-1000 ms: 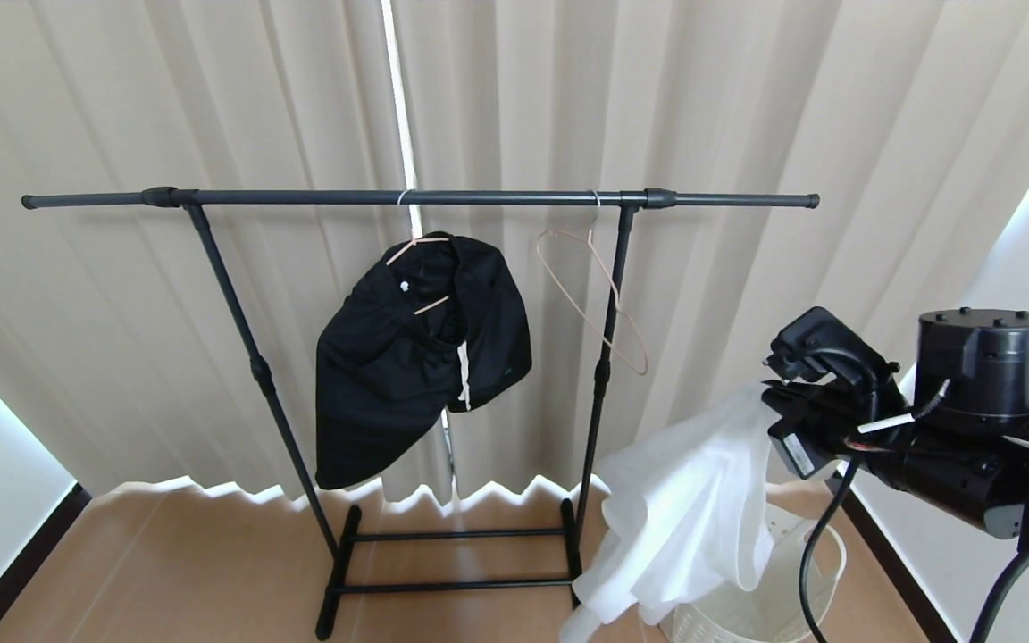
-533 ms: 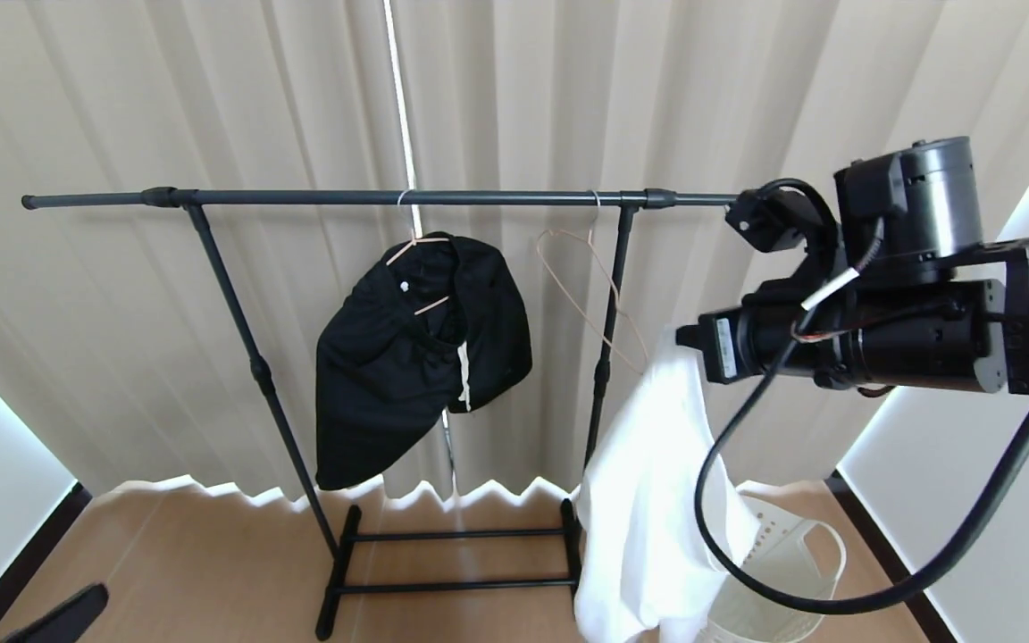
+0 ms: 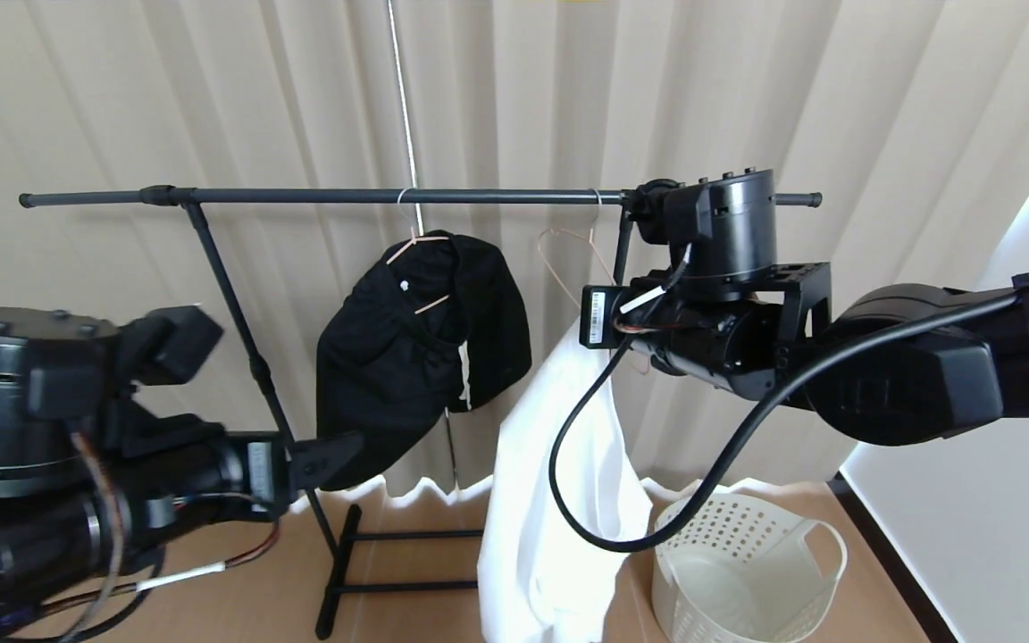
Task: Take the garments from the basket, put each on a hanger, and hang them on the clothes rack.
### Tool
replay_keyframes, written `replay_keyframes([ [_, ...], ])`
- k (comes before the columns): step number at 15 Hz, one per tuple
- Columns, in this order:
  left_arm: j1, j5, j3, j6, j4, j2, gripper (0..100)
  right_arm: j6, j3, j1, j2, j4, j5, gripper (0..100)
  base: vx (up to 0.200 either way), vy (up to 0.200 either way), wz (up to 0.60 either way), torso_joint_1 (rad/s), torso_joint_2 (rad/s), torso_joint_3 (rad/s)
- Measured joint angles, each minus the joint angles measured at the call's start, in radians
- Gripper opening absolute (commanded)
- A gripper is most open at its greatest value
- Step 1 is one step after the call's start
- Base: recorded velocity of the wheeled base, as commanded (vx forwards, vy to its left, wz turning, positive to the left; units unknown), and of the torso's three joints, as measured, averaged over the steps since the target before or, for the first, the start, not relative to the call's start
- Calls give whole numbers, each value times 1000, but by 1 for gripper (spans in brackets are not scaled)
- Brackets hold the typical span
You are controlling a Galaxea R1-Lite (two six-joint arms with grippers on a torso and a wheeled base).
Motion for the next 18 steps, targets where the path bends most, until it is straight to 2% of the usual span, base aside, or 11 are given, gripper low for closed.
replay_keyframes([
  [3,-155,157,-76,-37,-151,218,100,24,-23,43,24,0,-40,0,0,0,0,0,0,0],
  [7,-254,210,-193,-80,-345,459,100,44,-33,71,33,-1,-42,0,0,0,0,0,0,0],
  [14,-283,215,-361,-88,-392,618,100,50,-37,77,36,0,-49,0,0,0,0,0,0,0],
  [17,-271,258,-414,-88,-401,665,100,50,-37,77,31,0,-50,0,0,0,0,0,0,0],
  [18,-269,294,-431,-87,-402,683,100,50,-37,77,30,0,-59,0,0,0,0,0,0,0],
])
